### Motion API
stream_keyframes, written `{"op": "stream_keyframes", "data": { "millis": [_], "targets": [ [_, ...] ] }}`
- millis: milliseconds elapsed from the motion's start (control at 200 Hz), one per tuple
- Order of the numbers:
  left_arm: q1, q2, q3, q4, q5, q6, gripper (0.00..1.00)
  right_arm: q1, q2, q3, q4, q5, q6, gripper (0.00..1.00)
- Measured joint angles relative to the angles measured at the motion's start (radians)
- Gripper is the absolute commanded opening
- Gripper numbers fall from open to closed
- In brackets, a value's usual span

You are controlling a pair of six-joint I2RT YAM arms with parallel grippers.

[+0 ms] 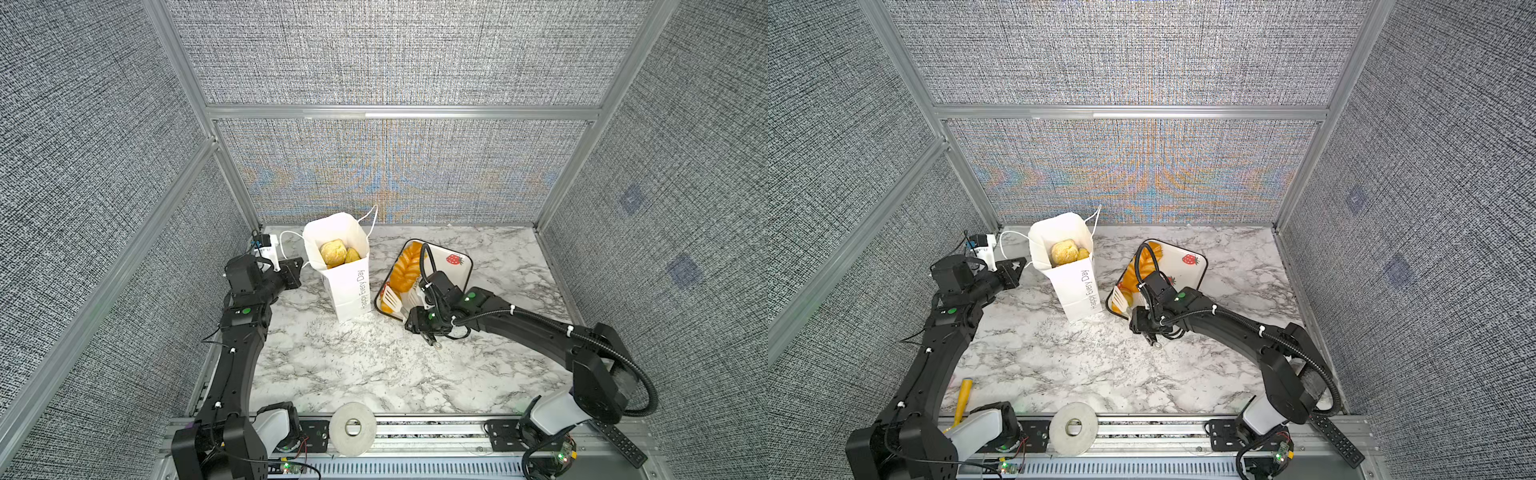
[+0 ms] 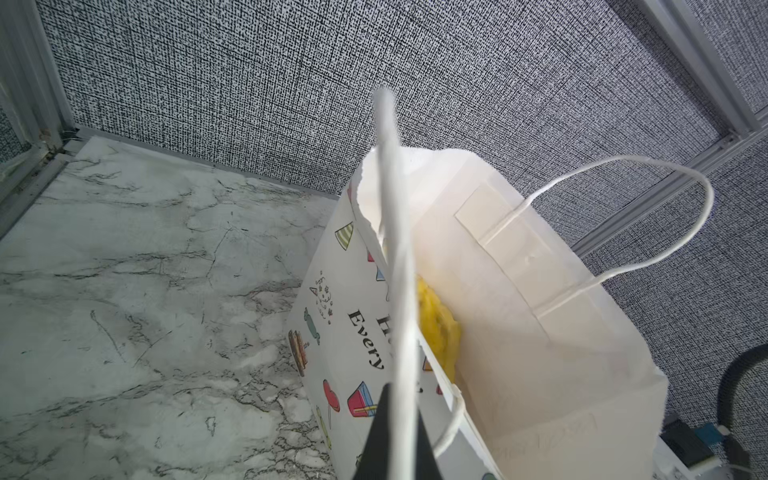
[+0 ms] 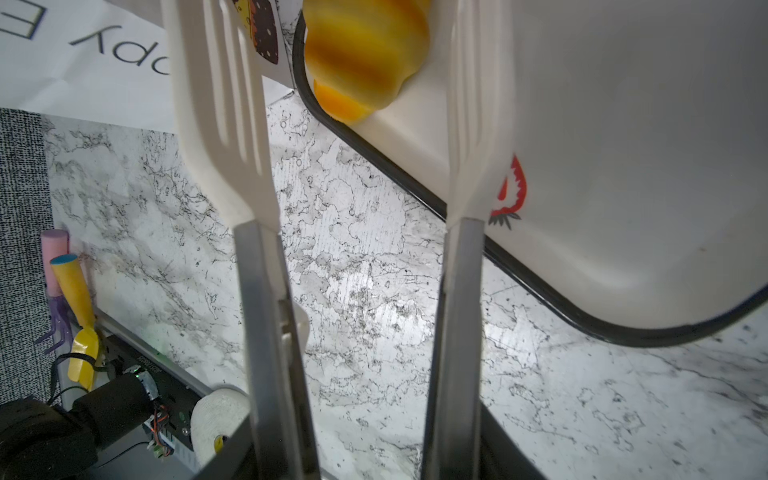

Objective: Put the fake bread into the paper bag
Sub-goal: 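Lower the right tongs toward the striped roll on the tray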

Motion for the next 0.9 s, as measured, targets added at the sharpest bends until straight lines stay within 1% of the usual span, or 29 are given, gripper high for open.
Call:
{"op": "stream_keyframes", "data": {
  "millis": [895],
  "targets": [
    [0.0,0.002,0.0,0.0,0.002,0.0,0.0,-0.02,0.085,0.014,0.048,-0.035,0.01,0.55]
  ]
}}
